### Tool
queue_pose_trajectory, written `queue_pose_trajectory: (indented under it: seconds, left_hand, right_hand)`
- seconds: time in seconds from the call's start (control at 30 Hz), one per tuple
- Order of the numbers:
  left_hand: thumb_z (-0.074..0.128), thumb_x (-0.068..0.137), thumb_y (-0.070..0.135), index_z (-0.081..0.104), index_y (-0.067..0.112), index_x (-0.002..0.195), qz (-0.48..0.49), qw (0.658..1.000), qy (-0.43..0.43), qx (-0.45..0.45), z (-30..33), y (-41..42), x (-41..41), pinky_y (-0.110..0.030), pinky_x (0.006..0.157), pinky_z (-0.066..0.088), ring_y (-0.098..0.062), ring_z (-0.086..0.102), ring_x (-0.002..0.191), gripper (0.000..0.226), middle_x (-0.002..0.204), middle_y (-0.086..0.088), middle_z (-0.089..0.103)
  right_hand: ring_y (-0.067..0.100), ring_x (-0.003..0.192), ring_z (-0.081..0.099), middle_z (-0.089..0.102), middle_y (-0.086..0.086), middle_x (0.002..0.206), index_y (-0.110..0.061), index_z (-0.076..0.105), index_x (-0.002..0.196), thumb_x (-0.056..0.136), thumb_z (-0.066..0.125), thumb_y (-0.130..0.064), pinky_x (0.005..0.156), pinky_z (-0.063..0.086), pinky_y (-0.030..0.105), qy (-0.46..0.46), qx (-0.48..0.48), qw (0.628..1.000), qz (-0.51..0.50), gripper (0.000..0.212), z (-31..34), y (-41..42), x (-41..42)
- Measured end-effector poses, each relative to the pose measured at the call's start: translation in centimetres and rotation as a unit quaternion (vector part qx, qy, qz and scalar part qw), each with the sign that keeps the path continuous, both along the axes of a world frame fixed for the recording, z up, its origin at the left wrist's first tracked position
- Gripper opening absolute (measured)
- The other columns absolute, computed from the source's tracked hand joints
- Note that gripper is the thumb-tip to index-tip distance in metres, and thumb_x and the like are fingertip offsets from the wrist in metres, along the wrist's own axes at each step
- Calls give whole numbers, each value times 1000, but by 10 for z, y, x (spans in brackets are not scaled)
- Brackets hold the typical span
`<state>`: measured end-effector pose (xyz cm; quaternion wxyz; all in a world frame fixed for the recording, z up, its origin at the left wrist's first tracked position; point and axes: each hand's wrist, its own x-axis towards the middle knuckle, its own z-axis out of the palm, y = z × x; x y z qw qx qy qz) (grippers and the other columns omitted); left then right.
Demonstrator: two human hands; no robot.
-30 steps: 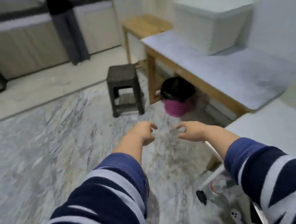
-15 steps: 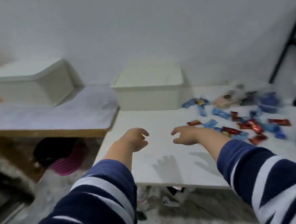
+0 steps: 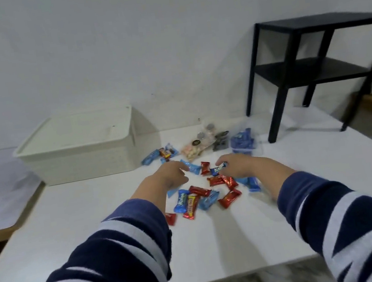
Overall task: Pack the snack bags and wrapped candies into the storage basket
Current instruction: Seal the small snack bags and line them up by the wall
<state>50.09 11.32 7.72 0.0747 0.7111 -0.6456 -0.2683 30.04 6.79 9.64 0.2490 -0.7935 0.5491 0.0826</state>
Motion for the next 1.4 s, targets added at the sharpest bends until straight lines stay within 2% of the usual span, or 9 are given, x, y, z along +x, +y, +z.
queue_pose_trajectory:
  seconds: [0.3,0.63,0.83,1.03,1.1,1.2,1.3,1.37,1.4]
  left_hand:
    - [59,92,21,53,20,132,9,1000,-2,6,-27,-95,-24,-31,105,39,-22,49,126,41,139,-3,50]
    - [67,86,21,37,22,144,33,997,45,-52,-71,-211,1,-30,101,36,-27,45,126,65,144,-10,37]
    - [80,75,32,30,32,147,49,993,101,-25,-112,-248,7,-35,114,30,-26,33,138,88,154,-4,20]
    - [82,71,32,15,35,151,53,996,67,0,-139,-257,15,-35,115,30,-24,34,139,105,157,-2,15]
    - [76,79,21,16,34,151,48,998,48,-15,-145,-255,15,-33,111,36,-24,40,133,95,154,-3,22]
    - [69,84,14,21,33,150,72,994,50,-61,-151,-248,12,-33,103,45,-24,48,121,84,147,-3,31]
    - [71,82,23,22,35,149,103,991,32,-75,-157,-237,4,-34,97,47,-25,51,119,83,144,-2,32]
    - [69,82,24,22,38,148,109,990,33,-82,-161,-229,-2,-33,90,51,-26,53,116,82,143,1,31]
    - [69,82,24,20,39,148,111,990,26,-84,-162,-224,-5,-33,86,53,-25,54,114,83,142,3,31]
  right_hand:
    - [23,132,46,45,6,147,-15,46,141,98,49,-24,108,35,30,-38,-11,999,8,43,1,-92,-23]
    - [25,123,53,58,9,134,-8,59,130,97,47,-13,103,41,32,-63,-34,997,-35,35,-31,-176,6]
    - [27,112,58,61,11,127,-13,59,129,96,46,-9,84,46,27,-87,-36,992,-80,36,-60,-225,29]
    - [30,105,59,63,14,117,-10,63,116,93,47,-8,74,40,24,-87,-27,986,-137,29,-86,-255,46]
    - [29,102,60,63,13,111,-15,67,100,92,46,-6,79,44,25,-99,-28,981,-165,24,-91,-258,51]
    - [31,106,65,67,12,117,-8,69,113,93,52,-7,94,53,39,-151,-2,965,-217,26,-93,-263,55]
    - [32,96,70,69,12,100,-4,69,111,94,57,-10,87,57,41,-194,59,947,-248,22,-88,-262,56]
    - [27,87,70,68,9,95,-10,71,103,94,57,-13,69,58,32,-195,46,954,-224,16,-83,-262,55]
    - [24,84,67,68,8,97,-13,71,99,94,57,-14,58,52,25,-189,32,960,-205,14,-80,-260,55]
